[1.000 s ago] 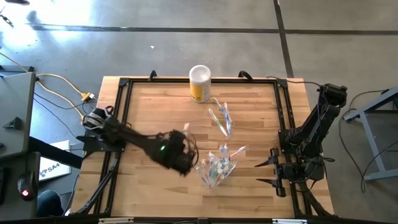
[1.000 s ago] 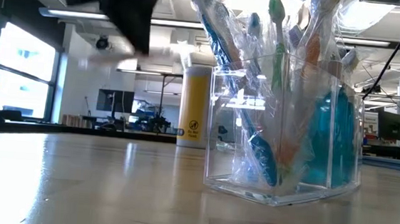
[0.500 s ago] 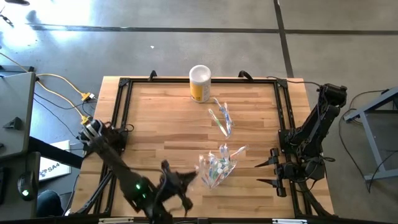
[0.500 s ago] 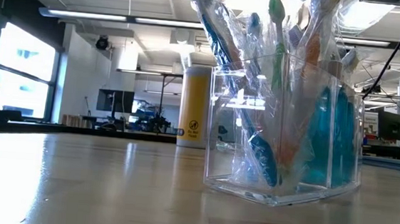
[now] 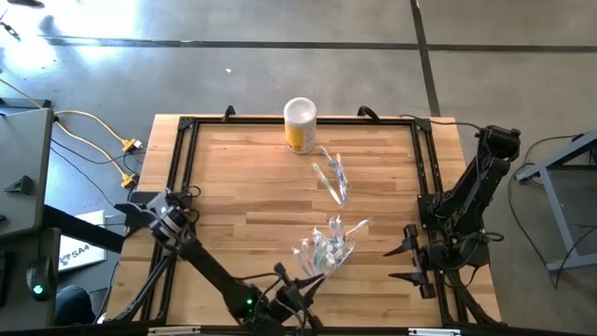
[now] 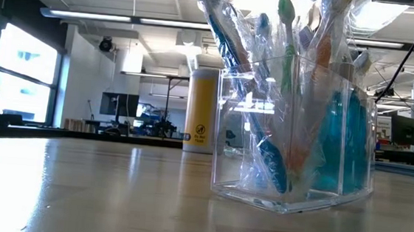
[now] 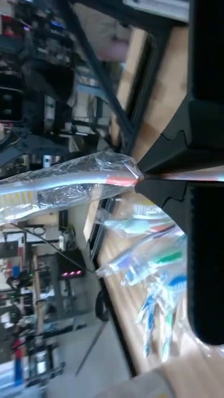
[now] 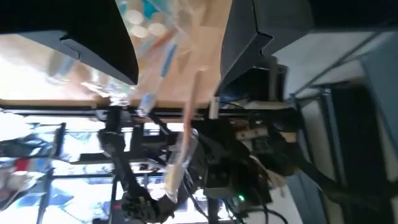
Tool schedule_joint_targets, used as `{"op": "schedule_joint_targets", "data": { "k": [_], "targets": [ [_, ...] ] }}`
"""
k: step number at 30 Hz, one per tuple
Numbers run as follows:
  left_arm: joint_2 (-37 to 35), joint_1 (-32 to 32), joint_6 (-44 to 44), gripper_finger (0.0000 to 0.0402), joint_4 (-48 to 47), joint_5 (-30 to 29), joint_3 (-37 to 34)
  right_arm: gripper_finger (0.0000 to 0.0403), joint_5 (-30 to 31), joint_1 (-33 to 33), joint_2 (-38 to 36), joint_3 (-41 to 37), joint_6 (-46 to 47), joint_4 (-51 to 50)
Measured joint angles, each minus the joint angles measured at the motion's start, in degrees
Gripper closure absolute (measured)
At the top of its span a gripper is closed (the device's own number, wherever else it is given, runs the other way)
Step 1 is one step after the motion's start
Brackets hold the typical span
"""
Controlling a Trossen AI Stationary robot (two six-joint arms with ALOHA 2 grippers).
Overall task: Pick & Place toothbrushing station
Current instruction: Put the orange toothbrush in the transparent organizer
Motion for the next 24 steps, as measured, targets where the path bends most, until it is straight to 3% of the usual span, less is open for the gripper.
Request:
{"op": "schedule_joint_targets", "data": {
  "k": [5, 13, 24],
  "targets": [
    [1.1, 1.1, 4.3, 0.0401, 1.8, -1.5, 0.0, 0.0183, -4.7, 0.0, 0.0, 0.0, 2.7, 0.8],
    [1.1, 2.9, -2.3, 0.0401, 1.1, -2.0, -3.9, 0.0183, -14.5, 0.0, 0.0, 0.0, 2.8, 4.0],
    [1.1, 2.9, -15.5, 0.0401, 1.0, -3.5, -10.8, 0.0183, -16.2, 0.0, 0.0, 0.0, 2.3, 4.6]
  ]
}}
